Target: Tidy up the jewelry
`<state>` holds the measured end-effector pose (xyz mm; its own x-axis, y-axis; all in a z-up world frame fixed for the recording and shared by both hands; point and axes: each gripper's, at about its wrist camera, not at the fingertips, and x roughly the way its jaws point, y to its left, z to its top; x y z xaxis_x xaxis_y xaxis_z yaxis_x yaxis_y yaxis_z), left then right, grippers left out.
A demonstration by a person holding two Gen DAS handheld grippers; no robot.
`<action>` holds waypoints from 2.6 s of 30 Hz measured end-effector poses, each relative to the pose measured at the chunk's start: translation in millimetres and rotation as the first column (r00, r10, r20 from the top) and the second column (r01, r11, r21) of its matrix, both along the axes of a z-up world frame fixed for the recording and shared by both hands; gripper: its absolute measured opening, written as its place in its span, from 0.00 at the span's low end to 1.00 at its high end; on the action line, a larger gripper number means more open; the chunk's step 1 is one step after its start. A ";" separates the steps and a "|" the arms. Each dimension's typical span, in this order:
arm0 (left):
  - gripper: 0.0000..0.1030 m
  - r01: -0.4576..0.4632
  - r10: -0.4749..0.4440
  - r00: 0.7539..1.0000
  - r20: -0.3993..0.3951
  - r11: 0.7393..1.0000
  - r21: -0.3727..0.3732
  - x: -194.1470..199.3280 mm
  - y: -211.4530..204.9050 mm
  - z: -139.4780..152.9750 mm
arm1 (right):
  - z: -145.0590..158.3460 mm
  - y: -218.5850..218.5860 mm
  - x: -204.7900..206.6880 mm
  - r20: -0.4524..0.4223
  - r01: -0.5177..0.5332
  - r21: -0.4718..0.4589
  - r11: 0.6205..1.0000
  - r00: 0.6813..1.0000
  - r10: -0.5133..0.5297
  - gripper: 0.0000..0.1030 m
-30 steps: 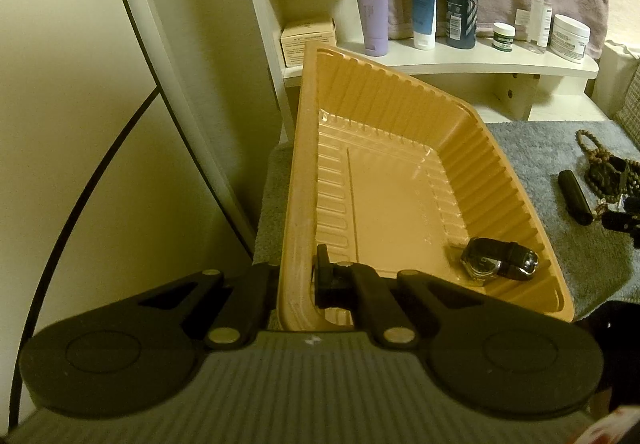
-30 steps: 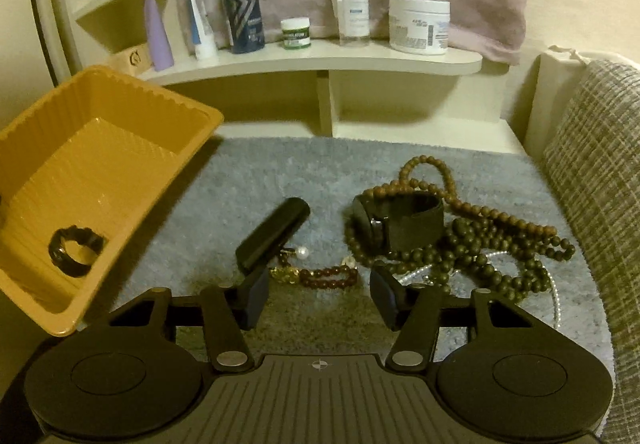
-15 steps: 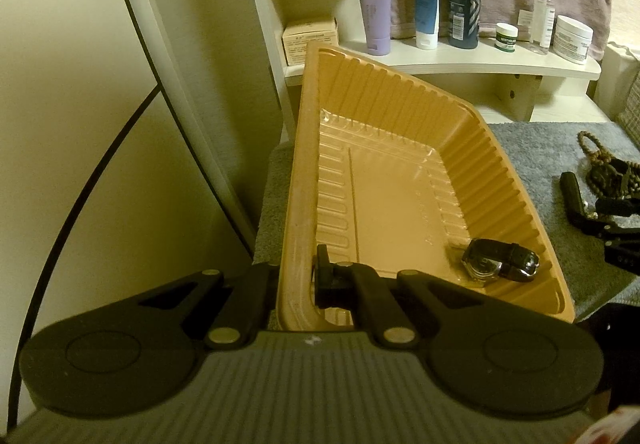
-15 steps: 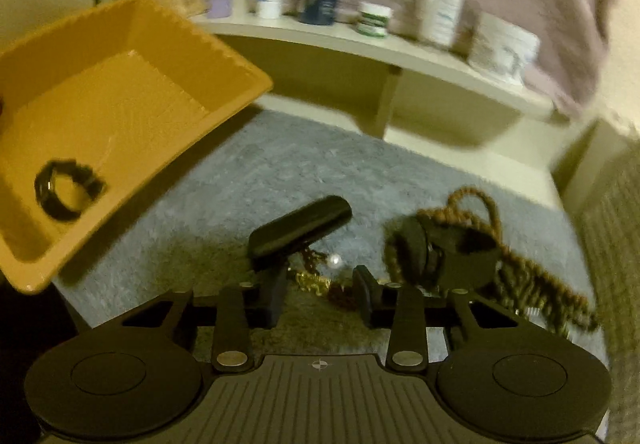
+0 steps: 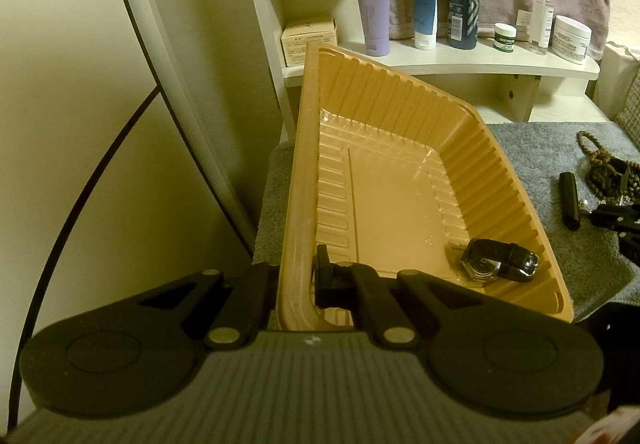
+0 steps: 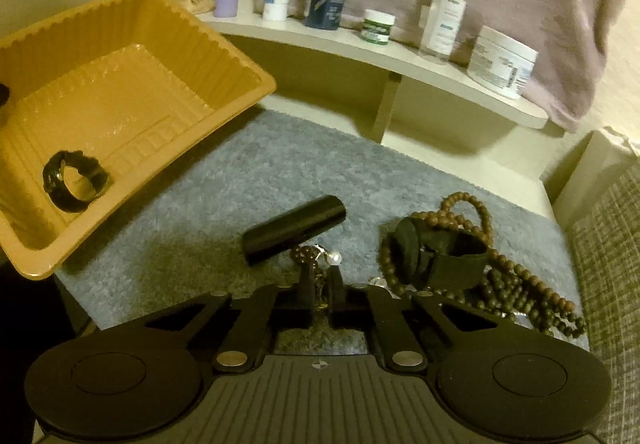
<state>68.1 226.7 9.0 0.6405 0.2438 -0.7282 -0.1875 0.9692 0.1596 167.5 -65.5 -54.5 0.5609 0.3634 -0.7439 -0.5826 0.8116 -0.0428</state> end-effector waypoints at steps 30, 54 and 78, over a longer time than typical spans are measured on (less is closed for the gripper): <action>0.03 0.004 -0.004 1.000 0.003 1.000 0.003 -0.8 -0.6 0.7 | 104.6 63.0 -22.2 0.104 -0.275 0.343 0.898 0.961 0.255 0.05; 0.03 0.003 -0.003 1.000 0.002 1.000 0.000 -1.0 -1.7 0.8 | 52.1 78.9 -28.7 -0.056 -0.324 0.323 0.889 0.931 0.359 0.63; 0.02 0.008 -0.008 1.000 -0.002 1.000 0.009 -1.7 -2.8 1.5 | 4.5 13.3 14.9 -0.206 0.170 0.216 0.962 0.970 -0.125 0.44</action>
<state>66.4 223.8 10.5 0.6408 0.2448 -0.7276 -0.1790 0.9693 0.1685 182.4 -52.1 -49.9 0.4787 0.4612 -0.7471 -0.4349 0.8638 0.2545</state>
